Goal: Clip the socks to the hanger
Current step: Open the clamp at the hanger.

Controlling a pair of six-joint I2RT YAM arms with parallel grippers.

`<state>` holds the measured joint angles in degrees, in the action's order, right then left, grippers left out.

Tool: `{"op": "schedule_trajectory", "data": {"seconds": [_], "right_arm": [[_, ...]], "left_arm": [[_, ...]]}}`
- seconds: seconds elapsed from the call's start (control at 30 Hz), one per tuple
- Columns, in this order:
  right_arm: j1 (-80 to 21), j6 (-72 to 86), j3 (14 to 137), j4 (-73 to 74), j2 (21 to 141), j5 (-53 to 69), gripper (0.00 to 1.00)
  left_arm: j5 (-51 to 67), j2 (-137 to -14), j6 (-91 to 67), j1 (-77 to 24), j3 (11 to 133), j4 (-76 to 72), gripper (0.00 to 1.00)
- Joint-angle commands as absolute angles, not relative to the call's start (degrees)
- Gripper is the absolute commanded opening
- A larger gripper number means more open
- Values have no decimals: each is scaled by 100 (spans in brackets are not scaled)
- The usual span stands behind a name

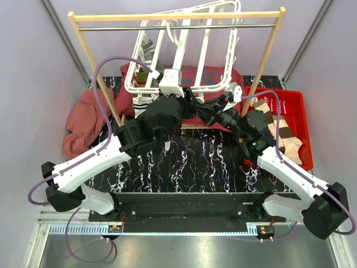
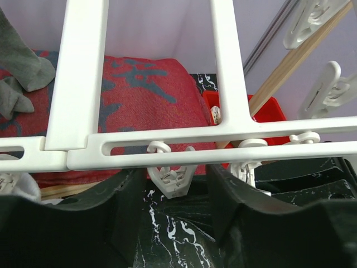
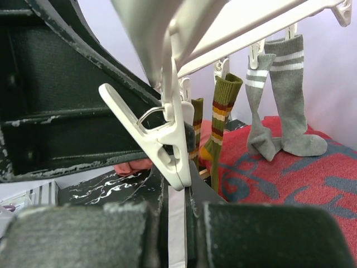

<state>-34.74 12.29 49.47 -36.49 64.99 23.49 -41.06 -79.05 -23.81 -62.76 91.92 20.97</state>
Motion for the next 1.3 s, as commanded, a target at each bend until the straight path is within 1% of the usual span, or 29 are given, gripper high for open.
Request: {"op": "schedule_trajectory", "data": {"seconds": [0.0,0.07,0.1,0.13,0.23,0.27,0.3,0.33,0.37,0.43,0.47,0.5,0.57,0.6,0.7,0.73,0.83,1.0,1.07,1.17,1.2,1.27], "right_arm": [[-3568,1046,4983,-3375,6443,2356,0],[-3568,1028,4957,-3305,6434,2321,2],[-3560,1020,4940,-3270,6425,2286,4],[-3568,1011,4896,-3200,6399,2259,11],[-3568,1028,4791,-2981,6285,2005,28],[-3568,1037,4764,-2910,6241,1865,37],[-3560,1028,4720,-2822,6205,1794,40],[-3568,1054,4702,-2595,6109,1697,43],[-3568,1072,4676,-2488,6056,1496,51],[-3560,1168,4588,-2138,5881,1154,58],[-3560,1195,4570,-1970,5819,1038,61],[-3560,1248,4544,-1795,5749,950,68],[-3560,1257,4527,-1268,5520,713,73],[-3560,1292,4518,-1057,5441,625,78],[-3560,1441,4553,-47,5098,81,84],[-3560,1494,4561,548,4932,-234,84],[-3568,1748,4675,1684,4711,-832,87],[-3481,2223,5141,3546,4851,-1555,89],[-3393,2294,5273,3892,4887,-1827,89],[-2911,2329,5484,4411,5018,-1995,89],[-2526,2312,5510,4560,5097,-1960,89],[-2076,2259,5572,4632,5185,-1724,88]], "left_arm": [[-4342,-7910,-2320,-6267,9519,1626,41],[-4333,-7910,-2303,-6275,9501,1617,35],[-4333,-7901,-2285,-6275,9501,1626,28],[-4316,-7893,-2268,-6275,9501,1617,25],[-4298,-7893,-2206,-6275,9457,1626,16],[-4298,-7893,-2197,-6267,9448,1617,13],[-4298,-7893,-2189,-6275,9431,1626,11],[-4280,-7893,-2136,-6267,9422,1617,7],[-4272,-7893,-2127,-6267,9413,1617,5],[-4263,-7893,-2066,-6267,9396,1626,1],[-4254,-7893,-2039,-6267,9352,1600,0],[-4245,-7884,-2004,-6275,9334,1582,0],[-4210,-7884,-1908,-6275,9299,1556,0],[-4210,-7884,-1872,-6275,9299,1556,0],[-4210,-7875,-1758,-6275,9238,1512,0],[-4210,-7875,-1697,-6275,9229,1503,0],[-4201,-7866,-1582,-6267,9185,1450,0],[-4131,-7901,-1468,-6258,9185,1415,0],[-4035,-7919,-1459,-6267,9185,1415,0],[-3885,-7963,-1459,-6258,9220,1415,0],[-3850,-7972,-1468,-6267,9237,1432,0],[-3718,-8015,-1494,-6267,9307,1503,0]]}}
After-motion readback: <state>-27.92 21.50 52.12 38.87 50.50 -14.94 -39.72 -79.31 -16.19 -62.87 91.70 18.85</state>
